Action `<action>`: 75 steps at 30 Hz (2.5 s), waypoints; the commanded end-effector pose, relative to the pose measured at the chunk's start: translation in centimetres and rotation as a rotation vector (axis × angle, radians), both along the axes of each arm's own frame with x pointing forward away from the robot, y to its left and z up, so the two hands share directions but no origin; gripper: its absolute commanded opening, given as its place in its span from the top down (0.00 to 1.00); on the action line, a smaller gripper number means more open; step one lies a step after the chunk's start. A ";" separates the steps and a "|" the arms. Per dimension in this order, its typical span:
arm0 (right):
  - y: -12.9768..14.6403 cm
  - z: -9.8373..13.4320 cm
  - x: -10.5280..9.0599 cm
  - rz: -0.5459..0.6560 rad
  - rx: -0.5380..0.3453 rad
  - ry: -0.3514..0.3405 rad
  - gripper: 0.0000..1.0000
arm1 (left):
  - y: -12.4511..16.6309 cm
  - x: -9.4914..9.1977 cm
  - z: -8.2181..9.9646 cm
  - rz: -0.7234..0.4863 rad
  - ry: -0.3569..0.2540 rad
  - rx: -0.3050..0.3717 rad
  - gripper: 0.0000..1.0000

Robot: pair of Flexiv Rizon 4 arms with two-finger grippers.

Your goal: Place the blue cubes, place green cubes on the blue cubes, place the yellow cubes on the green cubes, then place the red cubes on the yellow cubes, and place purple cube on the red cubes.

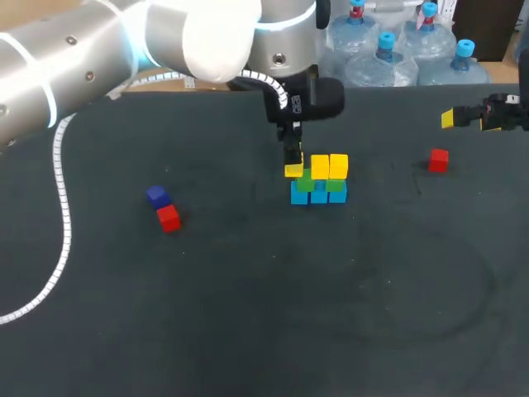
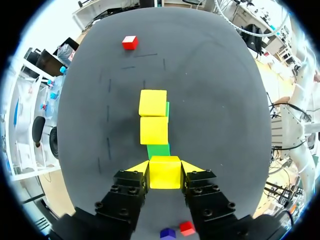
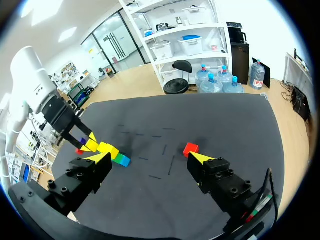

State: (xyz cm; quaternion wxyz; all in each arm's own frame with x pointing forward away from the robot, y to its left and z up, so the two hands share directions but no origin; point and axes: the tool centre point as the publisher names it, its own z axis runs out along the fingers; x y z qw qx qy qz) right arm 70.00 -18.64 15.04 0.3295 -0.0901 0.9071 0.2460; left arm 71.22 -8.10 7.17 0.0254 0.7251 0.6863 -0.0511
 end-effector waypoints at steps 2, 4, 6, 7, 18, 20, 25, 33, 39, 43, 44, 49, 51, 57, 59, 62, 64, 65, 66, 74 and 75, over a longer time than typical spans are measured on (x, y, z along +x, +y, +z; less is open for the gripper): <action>0.0 0.0 0.0 -0.001 0.000 0.000 0.00 | -0.5 0.8 -0.2 -0.008 0.014 0.006 1.00; 0.0 0.0 0.0 -0.001 0.000 0.000 0.00 | -0.6 0.8 -0.3 -0.009 0.015 0.005 1.00; 0.0 0.0 0.0 -0.001 0.000 0.000 0.00 | -0.6 0.9 -0.3 -0.009 0.015 0.005 1.00; 0.0 0.0 0.0 -0.001 0.000 0.000 0.00 | -0.7 1.0 -0.3 -0.009 0.016 0.004 1.00; 0.0 0.0 0.0 -0.001 0.000 0.000 0.00 | -0.9 1.2 -0.7 -0.013 0.021 0.003 1.00; 0.0 0.0 0.0 -0.001 0.000 0.000 0.00 | -0.9 1.2 -0.7 -0.013 0.023 0.002 1.00; 0.0 0.0 0.0 -0.001 0.000 0.000 0.00 | -0.9 1.2 -0.9 -0.014 0.028 0.001 1.00; 0.0 0.0 0.0 -0.001 0.000 0.000 0.00 | -1.0 1.1 -1.3 -0.016 0.033 0.001 1.00; 0.0 0.0 0.0 -0.001 0.000 0.000 0.00 | -1.1 1.2 -1.3 -0.018 0.033 -0.005 1.00; 0.0 0.0 0.0 -0.001 0.000 0.000 0.00 | -1.1 1.3 -1.4 -0.018 0.034 -0.007 1.00; 0.0 0.0 0.0 -0.001 0.000 0.000 0.00 | -1.1 1.4 -1.4 -0.020 0.034 -0.008 1.00; 0.0 0.0 0.0 -0.001 0.000 0.000 0.00 | -1.2 1.5 -1.4 -0.021 0.036 -0.011 1.00; 0.0 0.0 0.0 -0.001 0.000 0.000 0.00 | -1.2 1.5 -1.4 -0.021 0.037 -0.013 1.00; 0.0 0.0 0.0 -0.001 0.000 0.000 0.00 | -1.4 1.5 -1.5 -0.025 0.038 -0.011 1.00; 0.0 0.0 0.0 -0.001 0.000 0.000 0.00 | -1.4 1.5 -1.5 -0.025 0.039 -0.012 1.00; 0.0 0.0 0.0 -0.001 0.000 0.000 0.00 | -1.4 1.5 -1.5 -0.026 0.040 -0.012 1.00; 0.0 0.0 0.0 -0.001 0.000 0.000 0.00 | -1.5 1.5 -1.5 -0.026 0.041 -0.012 1.00; 0.0 0.0 0.0 -0.001 0.000 0.000 0.00 | -1.5 1.5 -1.5 -0.025 0.042 -0.013 1.00; 0.0 0.0 0.0 -0.001 0.000 0.000 0.00 | -1.5 1.5 -1.6 -0.025 0.042 -0.013 1.00; 0.0 0.0 0.0 -0.001 0.000 0.000 0.00 | -1.4 1.6 -1.8 -0.025 0.047 -0.017 1.00; 0.0 0.0 0.0 -0.001 0.000 0.000 0.00 | -1.4 1.6 -1.8 -0.025 0.048 -0.017 1.00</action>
